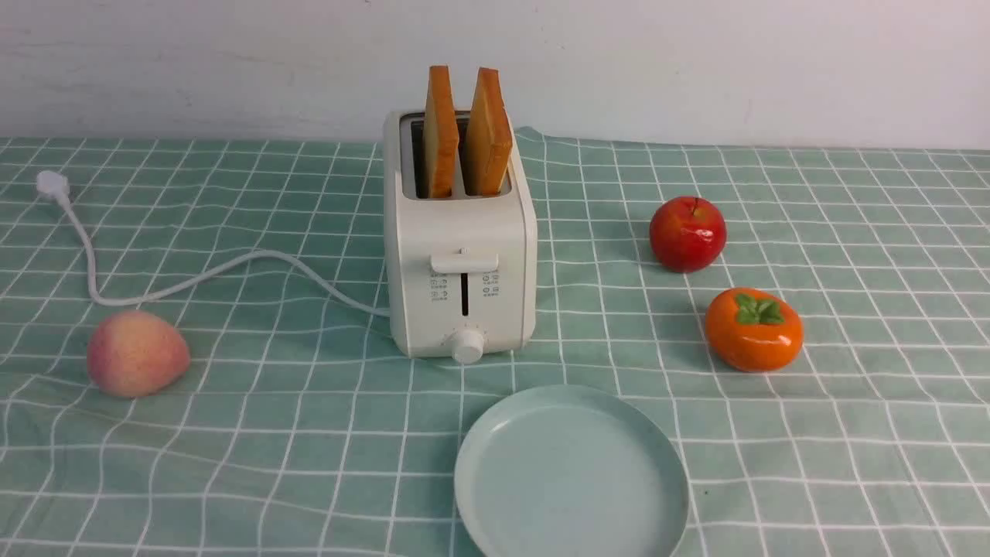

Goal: Take toasted bread from bread machine on blue coffee table place on plate.
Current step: 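Grasp the toast slice in the toaster and pull it up out of the slot with the right gripper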

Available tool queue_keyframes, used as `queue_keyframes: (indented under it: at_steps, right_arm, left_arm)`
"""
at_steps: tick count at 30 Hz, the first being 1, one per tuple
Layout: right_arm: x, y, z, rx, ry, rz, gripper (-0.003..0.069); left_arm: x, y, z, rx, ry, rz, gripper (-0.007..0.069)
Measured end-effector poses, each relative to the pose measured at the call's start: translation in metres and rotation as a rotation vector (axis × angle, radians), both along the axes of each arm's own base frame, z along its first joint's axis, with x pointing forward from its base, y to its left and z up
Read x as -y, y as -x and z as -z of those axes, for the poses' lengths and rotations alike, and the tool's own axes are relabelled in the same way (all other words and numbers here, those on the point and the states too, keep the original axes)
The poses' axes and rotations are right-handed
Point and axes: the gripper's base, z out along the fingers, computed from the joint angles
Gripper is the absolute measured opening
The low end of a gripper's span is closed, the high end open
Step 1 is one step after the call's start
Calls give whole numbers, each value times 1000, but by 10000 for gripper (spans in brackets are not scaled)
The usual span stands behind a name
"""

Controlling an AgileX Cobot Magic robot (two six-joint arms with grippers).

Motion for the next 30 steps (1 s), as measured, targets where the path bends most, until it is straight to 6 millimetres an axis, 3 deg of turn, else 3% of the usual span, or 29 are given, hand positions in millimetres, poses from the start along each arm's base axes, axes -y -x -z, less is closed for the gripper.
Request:
queue_keyframes:
  at_steps: [25, 30]
  right_arm:
    - [0, 0, 0, 0, 4, 0, 240]
    - [0, -2, -4, 64, 5, -3, 240]
  left_arm:
    - [0, 0, 0, 4, -1, 0, 211]
    - [1, -4, -11, 138, 11, 4, 216]
